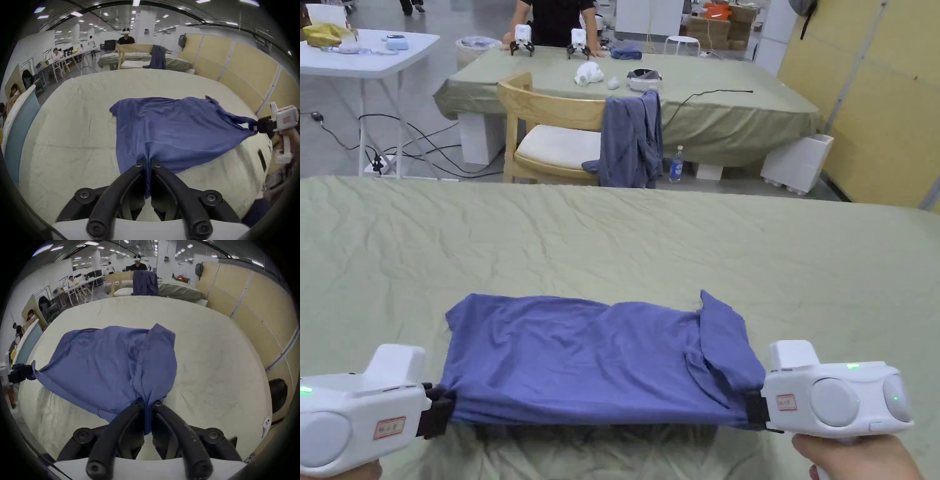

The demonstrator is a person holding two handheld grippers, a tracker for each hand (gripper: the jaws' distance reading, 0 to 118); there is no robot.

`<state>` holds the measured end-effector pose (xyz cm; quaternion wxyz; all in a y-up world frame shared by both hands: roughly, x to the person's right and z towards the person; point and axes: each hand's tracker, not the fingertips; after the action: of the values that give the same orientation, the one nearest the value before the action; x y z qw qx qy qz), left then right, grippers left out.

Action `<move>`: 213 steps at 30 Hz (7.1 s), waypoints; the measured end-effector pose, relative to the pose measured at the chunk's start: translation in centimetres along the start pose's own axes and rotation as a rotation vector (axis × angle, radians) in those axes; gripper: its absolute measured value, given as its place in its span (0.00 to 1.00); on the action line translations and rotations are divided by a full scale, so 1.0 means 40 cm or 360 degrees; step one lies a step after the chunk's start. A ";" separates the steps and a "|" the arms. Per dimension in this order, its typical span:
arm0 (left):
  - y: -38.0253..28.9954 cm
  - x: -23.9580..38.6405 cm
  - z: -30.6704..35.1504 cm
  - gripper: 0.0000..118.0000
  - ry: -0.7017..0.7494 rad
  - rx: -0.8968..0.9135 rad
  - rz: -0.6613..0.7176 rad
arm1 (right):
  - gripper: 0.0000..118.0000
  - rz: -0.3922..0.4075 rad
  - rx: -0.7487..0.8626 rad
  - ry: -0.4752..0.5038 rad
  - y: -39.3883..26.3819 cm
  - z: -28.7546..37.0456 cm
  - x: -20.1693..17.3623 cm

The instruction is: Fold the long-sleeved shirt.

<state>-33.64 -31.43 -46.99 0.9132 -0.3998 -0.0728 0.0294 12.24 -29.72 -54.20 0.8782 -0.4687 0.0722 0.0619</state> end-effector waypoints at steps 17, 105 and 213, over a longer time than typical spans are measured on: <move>-0.473 0.132 0.328 0.03 -0.0016 -0.0344 0.0008 | 0.09 -0.0116 -0.0285 0.0131 -0.546 0.258 -0.015; -0.016 0.181 0.829 0.00 0.0136 0.1052 0.0555 | 0.05 -0.0014 0.1418 0.0249 -0.135 0.924 0.038; -0.534 0.006 0.455 0.95 0.0216 0.0037 0.0635 | 0.99 -0.0201 0.0032 0.0086 -0.613 0.280 0.131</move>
<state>-36.36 -32.70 -19.09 0.8967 -0.3967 0.0697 0.1835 22.46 -33.74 -29.04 0.8827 -0.4651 0.0669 -0.0073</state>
